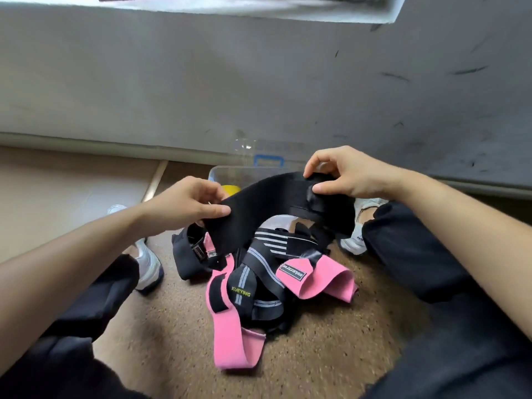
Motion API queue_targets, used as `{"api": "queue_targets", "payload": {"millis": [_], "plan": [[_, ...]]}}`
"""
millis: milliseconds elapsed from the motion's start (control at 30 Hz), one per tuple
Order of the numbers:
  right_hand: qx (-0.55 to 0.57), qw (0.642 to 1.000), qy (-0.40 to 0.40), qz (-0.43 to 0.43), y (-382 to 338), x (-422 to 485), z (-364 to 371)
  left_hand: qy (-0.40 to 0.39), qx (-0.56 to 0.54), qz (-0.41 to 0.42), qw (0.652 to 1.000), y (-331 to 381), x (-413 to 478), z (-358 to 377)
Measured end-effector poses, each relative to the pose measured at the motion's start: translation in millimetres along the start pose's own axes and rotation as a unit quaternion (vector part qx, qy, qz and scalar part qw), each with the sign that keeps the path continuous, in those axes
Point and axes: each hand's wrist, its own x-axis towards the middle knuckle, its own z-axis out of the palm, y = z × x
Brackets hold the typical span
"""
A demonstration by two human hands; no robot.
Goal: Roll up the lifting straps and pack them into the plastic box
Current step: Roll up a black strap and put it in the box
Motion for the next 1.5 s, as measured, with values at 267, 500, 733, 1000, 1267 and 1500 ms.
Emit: {"api": "queue_targets", "payload": {"millis": [267,500,733,1000,1267,1500], "plan": [[-0.06,0.995,-0.076,0.016,-9.4,5.2,34.1,0.051,-0.239,0.044,0.969,49.4,-12.0,29.7],[0.231,0.971,0.033,-0.046,-60.0,-14.5,38.8,0.173,-0.287,0.042,0.941,64.8,-24.3,40.1],[0.104,0.975,0.149,-0.126,-79.5,-19.0,62.3,0.215,-0.324,0.045,0.92,68.2,-30.8,43.3],[0.234,0.956,0.147,-0.104,-72.2,-13.6,52.3,0.295,-0.133,0.117,0.939,62.8,-28.7,25.9],[0.34,0.936,0.032,-0.079,-78.3,-11.0,41.1,0.182,-0.133,0.198,0.954,64.5,-26.3,26.4],[0.236,0.966,0.068,-0.079,-82.4,-16.5,40.5,0.243,-0.123,0.154,0.95,64.2,-24.6,33.8]]}}
